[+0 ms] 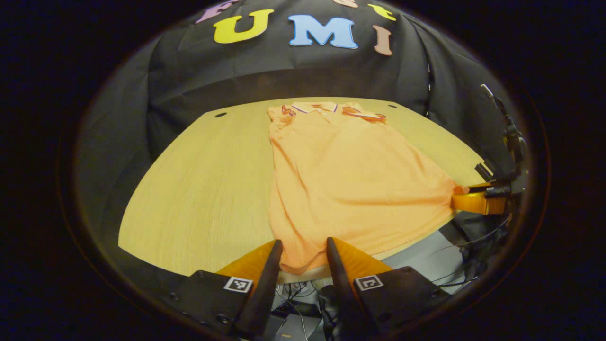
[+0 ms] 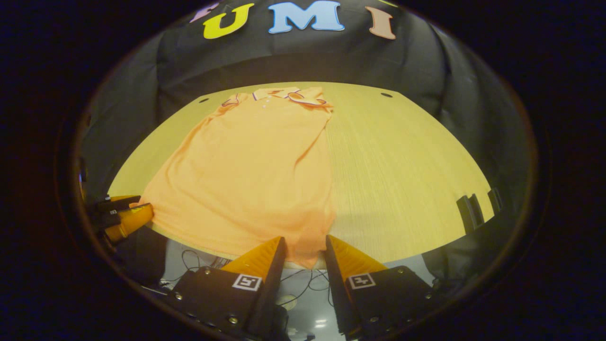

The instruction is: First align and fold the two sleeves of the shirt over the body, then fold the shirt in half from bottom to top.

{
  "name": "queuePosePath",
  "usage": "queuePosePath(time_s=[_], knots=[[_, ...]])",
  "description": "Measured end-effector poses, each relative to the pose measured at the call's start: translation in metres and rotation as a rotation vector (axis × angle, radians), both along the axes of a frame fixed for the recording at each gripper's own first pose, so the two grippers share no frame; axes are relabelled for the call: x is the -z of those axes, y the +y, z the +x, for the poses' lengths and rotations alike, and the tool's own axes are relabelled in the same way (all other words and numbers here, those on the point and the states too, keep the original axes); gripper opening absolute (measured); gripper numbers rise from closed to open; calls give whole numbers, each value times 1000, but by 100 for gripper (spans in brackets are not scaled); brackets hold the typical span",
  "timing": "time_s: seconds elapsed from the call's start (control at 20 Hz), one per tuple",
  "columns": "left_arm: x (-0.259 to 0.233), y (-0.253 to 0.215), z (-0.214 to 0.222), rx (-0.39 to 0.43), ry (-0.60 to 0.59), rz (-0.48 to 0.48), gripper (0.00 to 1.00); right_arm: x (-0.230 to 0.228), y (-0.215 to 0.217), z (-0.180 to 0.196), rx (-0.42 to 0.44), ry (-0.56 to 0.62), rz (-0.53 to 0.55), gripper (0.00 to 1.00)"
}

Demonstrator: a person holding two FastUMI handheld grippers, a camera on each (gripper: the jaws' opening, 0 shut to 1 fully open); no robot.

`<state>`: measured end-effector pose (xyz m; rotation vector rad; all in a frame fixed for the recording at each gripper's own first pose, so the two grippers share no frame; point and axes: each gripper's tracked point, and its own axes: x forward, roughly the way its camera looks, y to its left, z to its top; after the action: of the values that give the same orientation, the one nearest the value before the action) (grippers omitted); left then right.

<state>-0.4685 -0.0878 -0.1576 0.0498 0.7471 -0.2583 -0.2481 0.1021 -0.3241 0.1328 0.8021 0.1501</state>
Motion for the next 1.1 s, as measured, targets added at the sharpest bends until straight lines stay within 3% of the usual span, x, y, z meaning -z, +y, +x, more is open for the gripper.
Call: queuePosePath(time_s=[0.05, 0.1, 0.2, 0.3, 0.4, 0.45, 0.7, 1.1], knots=[[0, -5, 0, 15, -5, 4, 56, 0, 0, -1, -13, 1, -6, 51], [1, -8, -1, 28, -9, 9, 34, 0, 1, 0, -27, 0, -10, 51], [2, -11, 1, 53, -18, 42, 19, 0, 2, 1, -52, -7, -10, 51], [2, -13, 0, 61, -20, 39, 14, -1, 2, -1, -18, 5, 17, 12], [3, -15, -2, 66, -16, 42, 12, -2, 1, 4, -1, -8, 16, 14], [2, -17, -1, 65, -11, 33, 12, -1, 1, 1, 3, -3, 17, 0], [-6, -14, 2, 21, -13, 33, 12, -15, -1, 2, -5, -39, 11, 0], [-72, -22, 37, -22, -159, 15, 12, -83, -18, 24, -7, -172, 25, 0]])
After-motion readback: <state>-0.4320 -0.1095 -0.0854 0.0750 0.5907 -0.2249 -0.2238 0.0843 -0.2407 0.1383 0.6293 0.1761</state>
